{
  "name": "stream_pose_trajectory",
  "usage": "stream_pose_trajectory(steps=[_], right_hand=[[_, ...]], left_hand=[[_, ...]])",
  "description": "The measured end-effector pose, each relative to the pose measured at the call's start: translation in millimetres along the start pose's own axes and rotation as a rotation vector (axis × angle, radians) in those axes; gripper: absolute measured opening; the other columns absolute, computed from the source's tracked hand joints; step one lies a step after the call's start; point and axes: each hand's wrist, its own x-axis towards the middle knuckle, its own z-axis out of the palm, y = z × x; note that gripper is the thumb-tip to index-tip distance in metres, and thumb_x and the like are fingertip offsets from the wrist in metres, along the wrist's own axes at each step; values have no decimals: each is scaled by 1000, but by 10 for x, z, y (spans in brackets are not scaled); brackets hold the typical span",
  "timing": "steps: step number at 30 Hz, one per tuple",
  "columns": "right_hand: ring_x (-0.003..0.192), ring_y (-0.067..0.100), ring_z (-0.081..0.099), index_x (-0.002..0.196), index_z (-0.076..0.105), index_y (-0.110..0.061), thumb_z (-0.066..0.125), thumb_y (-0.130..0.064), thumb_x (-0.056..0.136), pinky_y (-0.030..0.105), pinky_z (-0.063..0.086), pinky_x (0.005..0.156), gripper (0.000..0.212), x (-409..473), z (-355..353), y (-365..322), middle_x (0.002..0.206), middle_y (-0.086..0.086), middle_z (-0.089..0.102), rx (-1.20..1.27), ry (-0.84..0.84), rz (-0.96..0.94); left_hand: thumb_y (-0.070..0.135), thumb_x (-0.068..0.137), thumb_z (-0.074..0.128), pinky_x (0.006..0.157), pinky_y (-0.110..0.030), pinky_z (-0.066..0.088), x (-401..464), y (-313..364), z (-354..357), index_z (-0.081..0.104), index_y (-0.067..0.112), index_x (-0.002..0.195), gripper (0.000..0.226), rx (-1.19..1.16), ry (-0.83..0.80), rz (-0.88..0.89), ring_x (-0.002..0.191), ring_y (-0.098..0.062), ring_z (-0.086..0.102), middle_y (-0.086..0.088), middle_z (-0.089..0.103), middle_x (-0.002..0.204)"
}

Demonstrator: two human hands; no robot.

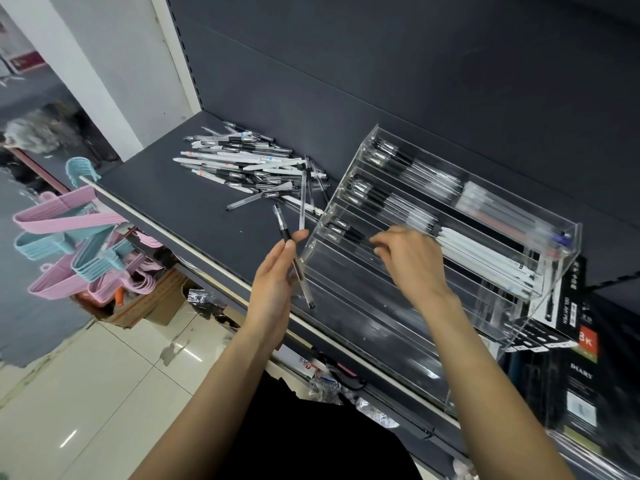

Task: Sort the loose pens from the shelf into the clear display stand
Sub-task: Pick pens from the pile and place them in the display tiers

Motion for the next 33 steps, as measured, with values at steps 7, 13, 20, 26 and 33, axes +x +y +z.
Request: stream_pose_trajectory(steps=[7, 13, 20, 26, 33], right_hand=[[77, 5, 64, 106, 69, -18, 63, -25, 88, 15, 52, 67, 20, -186, -242, -246, 91, -7, 71, 396, 70, 56], [81, -3, 62, 106, 67, -21, 66, -21, 85, 8, 47, 73, 21, -489, -298, -339, 90, -14, 68, 603, 82, 144], [73, 10, 59, 98, 72, -14, 67, -14, 85, 26, 49, 64, 14, -711, -350, 267, 94, -3, 67, 246, 364, 284], [83, 23, 55, 90, 73, -15, 72, -12, 79, 25, 42, 61, 12, -650, -193, 270, 82, -2, 69, -60, 353, 154], [63, 15, 54, 67, 68, -20, 86, -6, 56, 21, 40, 48, 25, -295, -45, 125, 62, -5, 61, -359, 171, 8]], left_hand=[[27, 97, 51, 92, -30, 44, 25, 53, 6, 67, 27, 114, 24, 65, -82, 109, 80, -15, 48, 3, 49, 74], [24, 97, 52, 85, -22, 49, 18, 137, 363, 66, 17, 113, 23, 239, -235, 263, 88, -5, 62, 11, 66, 88], [51, 90, 35, 105, -45, 37, 555, -94, 365, 64, 18, 119, 53, 1537, -373, 962, 111, -23, 59, -1, 65, 114], [43, 94, 42, 109, -65, 6, 701, -159, 286, 52, 22, 132, 45, 1797, -313, 901, 126, -23, 44, 1, 54, 128], [35, 87, 52, 106, -67, 18, 710, -172, 252, 64, 18, 112, 33, 1754, -209, 1088, 105, -21, 60, -1, 62, 109]])
